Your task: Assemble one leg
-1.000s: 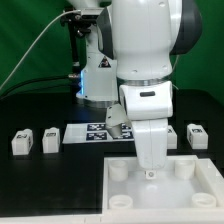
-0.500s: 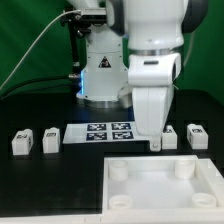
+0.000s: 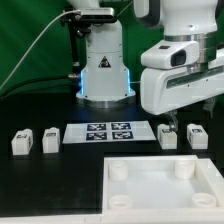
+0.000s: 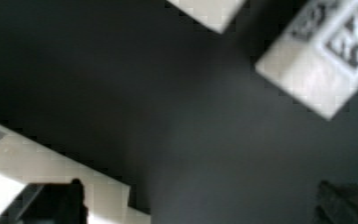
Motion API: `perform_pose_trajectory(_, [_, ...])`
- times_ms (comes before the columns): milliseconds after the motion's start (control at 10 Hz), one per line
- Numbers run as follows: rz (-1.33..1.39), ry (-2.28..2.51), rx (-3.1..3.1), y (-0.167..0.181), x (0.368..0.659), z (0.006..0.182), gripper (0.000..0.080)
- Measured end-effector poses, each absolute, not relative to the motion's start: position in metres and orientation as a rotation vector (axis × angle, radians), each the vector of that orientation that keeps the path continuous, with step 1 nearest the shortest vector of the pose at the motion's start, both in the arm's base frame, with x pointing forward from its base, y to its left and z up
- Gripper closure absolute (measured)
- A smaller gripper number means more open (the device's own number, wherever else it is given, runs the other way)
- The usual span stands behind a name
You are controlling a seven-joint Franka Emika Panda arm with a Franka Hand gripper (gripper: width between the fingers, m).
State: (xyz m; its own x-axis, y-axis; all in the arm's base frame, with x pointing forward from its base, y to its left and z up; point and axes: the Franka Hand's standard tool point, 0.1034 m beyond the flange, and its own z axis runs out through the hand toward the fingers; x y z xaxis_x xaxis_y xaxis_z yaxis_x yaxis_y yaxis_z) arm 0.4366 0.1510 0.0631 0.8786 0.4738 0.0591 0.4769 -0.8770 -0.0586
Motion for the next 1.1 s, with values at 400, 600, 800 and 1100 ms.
perform_pose_trajectory(400, [-0.003,-0.118,-3.031,0.167,0.421,0.047,0.0151])
perform_pose_trajectory(600, [0.088,-0.047,-3.034,0.178,0.408,0.039,0.0151])
perform_pose_trajectory(800, [0.115,-0.074,-3.036,0.184,0.401,0.038,0.0151])
perform_pose_trajectory(1100, [0.585,-0.061,-3.03,0.182,0.391,0.04,0.0151])
